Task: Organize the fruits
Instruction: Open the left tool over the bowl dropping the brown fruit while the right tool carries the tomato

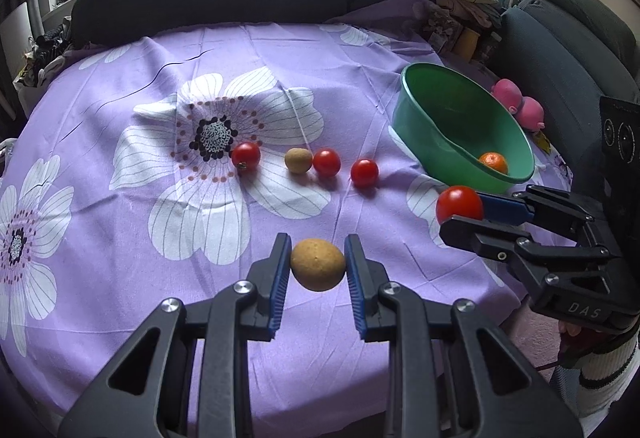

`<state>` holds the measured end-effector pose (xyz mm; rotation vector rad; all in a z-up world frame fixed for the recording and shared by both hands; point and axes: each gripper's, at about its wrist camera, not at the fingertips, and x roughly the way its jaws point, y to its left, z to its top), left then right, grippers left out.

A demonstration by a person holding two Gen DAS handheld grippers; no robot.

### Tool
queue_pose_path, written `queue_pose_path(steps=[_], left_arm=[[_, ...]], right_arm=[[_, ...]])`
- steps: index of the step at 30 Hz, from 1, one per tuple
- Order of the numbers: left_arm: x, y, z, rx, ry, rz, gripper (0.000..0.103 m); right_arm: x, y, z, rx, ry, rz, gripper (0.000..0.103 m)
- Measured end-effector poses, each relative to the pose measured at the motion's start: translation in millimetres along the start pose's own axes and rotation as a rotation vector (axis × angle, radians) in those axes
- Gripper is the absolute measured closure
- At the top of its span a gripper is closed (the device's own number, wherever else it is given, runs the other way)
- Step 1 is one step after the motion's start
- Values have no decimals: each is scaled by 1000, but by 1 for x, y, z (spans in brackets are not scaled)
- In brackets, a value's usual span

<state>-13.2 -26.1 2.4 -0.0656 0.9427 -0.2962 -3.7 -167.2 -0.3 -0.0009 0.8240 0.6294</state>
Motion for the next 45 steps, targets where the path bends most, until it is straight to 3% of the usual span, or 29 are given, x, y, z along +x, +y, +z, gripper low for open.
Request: queue_pose_path(steps=[16,26,33,45], left_arm=[[12,-50,46,94,-49,-62,76],[33,-87,79,152,-60,-148,76],[63,-113,91,194,-12,-182,76],[95,-128,86,220,62,-155,76]], right_arm=[[-41,-45,6,84,-119,-92,69],[-56,-79,0,160,-164,-164,69],[-57,-103,-6,209,-158,-211,69],[-47,-116,-11,225,-121,-247,69]])
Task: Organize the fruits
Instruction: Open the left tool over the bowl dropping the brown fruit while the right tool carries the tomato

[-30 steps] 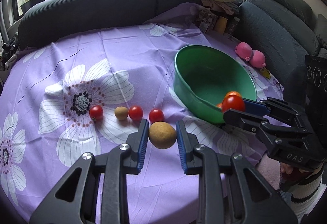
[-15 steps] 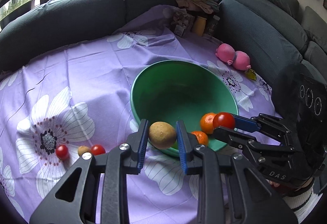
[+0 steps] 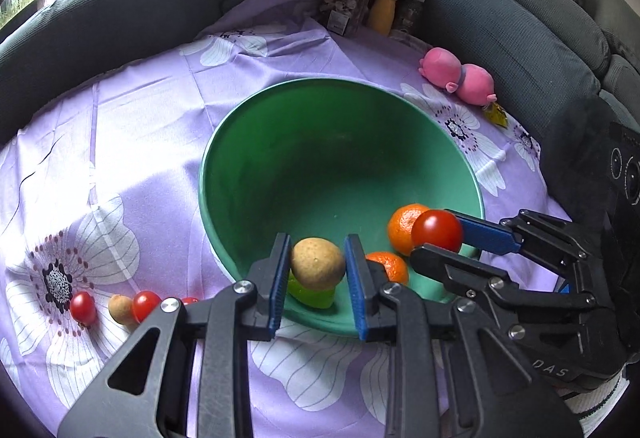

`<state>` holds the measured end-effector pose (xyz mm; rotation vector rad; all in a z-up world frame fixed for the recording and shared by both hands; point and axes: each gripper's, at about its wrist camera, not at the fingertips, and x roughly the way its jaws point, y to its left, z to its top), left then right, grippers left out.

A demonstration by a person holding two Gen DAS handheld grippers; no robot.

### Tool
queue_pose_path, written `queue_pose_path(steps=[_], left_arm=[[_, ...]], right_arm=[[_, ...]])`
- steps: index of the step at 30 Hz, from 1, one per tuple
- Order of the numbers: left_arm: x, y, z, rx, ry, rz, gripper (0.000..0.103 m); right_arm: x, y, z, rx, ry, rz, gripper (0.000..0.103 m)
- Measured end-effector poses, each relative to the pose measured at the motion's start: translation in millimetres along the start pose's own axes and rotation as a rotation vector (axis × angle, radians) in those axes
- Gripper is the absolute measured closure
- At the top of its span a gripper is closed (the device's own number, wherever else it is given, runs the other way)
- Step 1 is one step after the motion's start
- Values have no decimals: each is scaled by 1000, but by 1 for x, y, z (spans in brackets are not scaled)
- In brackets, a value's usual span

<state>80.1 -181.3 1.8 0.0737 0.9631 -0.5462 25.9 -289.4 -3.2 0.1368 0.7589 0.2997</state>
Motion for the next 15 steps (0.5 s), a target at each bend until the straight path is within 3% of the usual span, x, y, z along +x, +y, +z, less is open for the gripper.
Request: queue_pose_path(steps=[6,12,15], left_arm=[[0,1,-3,-7,2,10,76],[-14,6,-7,-48,-24,-11,50],[-28,8,-12,-72,-46,-8,33]], right_arm=[[0,-3,-2,17,10,-13,69],[-5,-2,-1,21,6,-22,68],[-8,-1,-1,26,0,-18,67]])
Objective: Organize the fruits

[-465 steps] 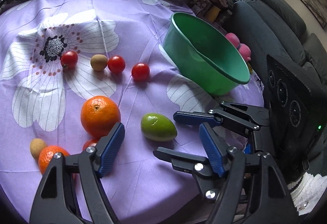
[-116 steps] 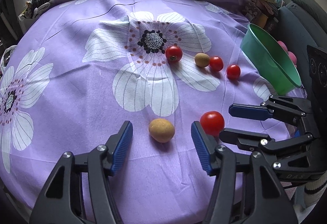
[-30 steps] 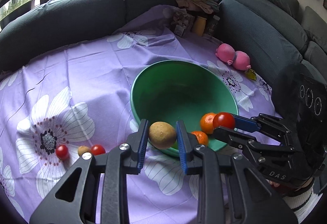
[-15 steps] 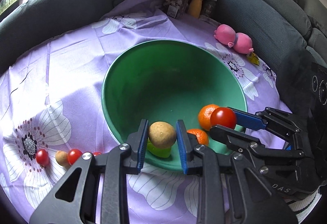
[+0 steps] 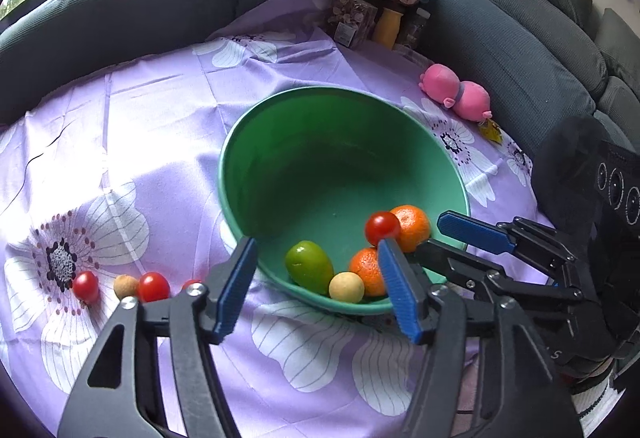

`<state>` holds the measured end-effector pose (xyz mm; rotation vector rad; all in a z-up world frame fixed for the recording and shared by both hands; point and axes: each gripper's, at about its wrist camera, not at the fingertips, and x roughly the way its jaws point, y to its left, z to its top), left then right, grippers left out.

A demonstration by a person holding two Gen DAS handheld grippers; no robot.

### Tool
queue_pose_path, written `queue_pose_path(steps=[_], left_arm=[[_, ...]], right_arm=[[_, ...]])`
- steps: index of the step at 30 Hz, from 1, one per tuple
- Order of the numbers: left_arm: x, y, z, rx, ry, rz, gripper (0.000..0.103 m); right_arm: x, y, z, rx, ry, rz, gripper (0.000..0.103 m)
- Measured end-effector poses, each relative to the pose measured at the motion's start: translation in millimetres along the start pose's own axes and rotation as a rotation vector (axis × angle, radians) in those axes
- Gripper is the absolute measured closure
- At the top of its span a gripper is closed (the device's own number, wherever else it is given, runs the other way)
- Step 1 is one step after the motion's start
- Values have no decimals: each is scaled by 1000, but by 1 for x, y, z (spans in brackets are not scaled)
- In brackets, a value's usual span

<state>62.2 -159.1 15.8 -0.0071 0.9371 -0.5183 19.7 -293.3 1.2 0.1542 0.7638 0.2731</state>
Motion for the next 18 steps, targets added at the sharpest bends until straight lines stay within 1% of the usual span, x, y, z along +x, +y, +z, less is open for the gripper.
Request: queue_pose_path(steps=[1,4,5,10,12,15,16,18], left_arm=[[-5,2,-2,-11,-9,7,27],[-23,14,-11,-75,-31,-20,27],[-30,20,-16,-105,-42,-26,24],[-72,52,-44,-261,-137,-45,19],[-89,65,-58,-314,-167,-33,13],[-109,82,-78,-385,-194,22,10],[-114,88,-85,-410,-203,29,10],[-124,97,-100,-463,-230,11,10]], right_arm=[[-2,1,-1,3,-5,4,67],[-8,3,-2,7,-18,22,67],[-10,4,-3,6,-20,25,67],[-18,18,-4,-26,-28,50,67],[-20,29,-5,-54,-26,74,67],[-22,48,-8,-113,-23,107,67],[-22,54,-9,-130,-22,121,67],[-21,67,-11,-156,-15,149,67]])
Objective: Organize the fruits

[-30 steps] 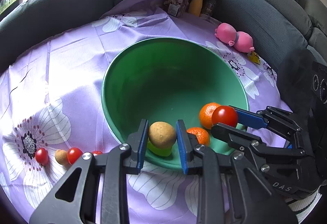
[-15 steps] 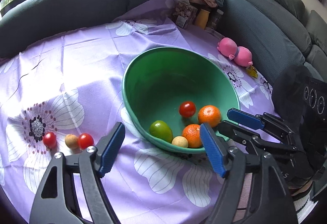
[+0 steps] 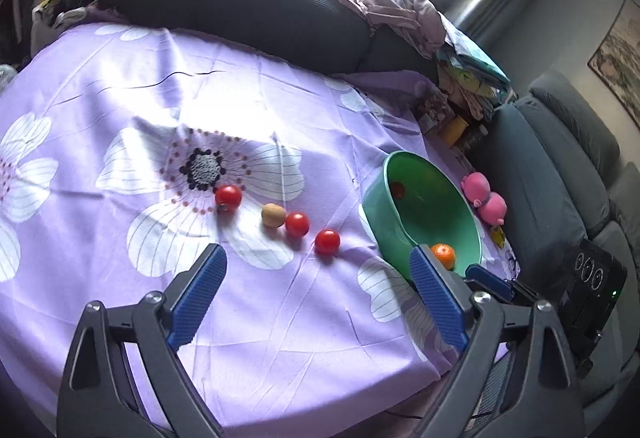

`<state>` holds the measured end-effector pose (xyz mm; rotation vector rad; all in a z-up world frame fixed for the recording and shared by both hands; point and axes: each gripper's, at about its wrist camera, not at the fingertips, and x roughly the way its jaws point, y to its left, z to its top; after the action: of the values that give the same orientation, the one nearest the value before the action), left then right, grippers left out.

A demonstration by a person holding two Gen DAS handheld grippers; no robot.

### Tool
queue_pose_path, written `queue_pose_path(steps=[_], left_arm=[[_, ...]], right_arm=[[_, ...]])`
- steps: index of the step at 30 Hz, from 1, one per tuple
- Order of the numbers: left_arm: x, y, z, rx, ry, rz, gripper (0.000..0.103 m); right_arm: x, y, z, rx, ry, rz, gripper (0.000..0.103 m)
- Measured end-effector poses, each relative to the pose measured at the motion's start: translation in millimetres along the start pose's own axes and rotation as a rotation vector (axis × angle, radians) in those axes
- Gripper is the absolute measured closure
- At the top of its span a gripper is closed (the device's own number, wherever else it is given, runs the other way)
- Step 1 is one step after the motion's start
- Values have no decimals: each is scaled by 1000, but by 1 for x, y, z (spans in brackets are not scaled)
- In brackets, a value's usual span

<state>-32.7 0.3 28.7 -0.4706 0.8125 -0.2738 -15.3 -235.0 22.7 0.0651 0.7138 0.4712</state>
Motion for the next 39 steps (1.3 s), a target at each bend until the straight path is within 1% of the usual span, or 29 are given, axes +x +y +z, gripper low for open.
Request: queue_pose_path(steps=[3,4,7,9,10,12,15,16,17,18,20,22,25,28,32,35,39], left_arm=[[-16,14,-10,-43,-43,-37,6],[-21,16,-14,-42,-59,-37,1],[-35,24,-26,-33,-119,-70,1],[-38,27,-35,-11,-129,-104,1],[-37,27,-38,14,-124,-103,1],[-35,23,-41,69,-110,-55,1],[-24,17,-43,140,-59,72,1],[-22,15,-43,157,-55,120,1],[-19,14,-44,172,-48,151,1],[-17,13,-43,174,-44,153,1],[-14,15,-42,163,-30,125,1],[-12,16,-40,159,-20,119,1],[-9,15,-39,178,-10,154,1],[-7,16,-38,176,-5,166,1],[-6,15,-37,205,-10,224,1],[-2,18,-38,221,0,249,1],[2,23,-37,228,4,253,1]], right_arm=[[7,18,-3,-34,26,31,67],[9,24,-5,-47,34,38,67],[15,38,-10,-74,57,61,67],[19,45,-13,-92,73,72,67],[20,49,-15,-101,80,72,67],[22,53,-17,-115,91,71,67],[25,56,-19,-117,100,72,67],[26,56,-19,-113,103,71,67],[26,56,-19,-111,106,68,67],[27,56,-18,-109,107,66,67],[28,57,-18,-108,111,61,67],[29,58,-18,-110,115,56,67],[31,59,-18,-115,128,50,67],[34,59,-18,-112,138,44,67],[37,60,-16,-110,145,34,67],[42,61,-13,-112,150,30,67],[51,62,-9,-113,162,30,67]])
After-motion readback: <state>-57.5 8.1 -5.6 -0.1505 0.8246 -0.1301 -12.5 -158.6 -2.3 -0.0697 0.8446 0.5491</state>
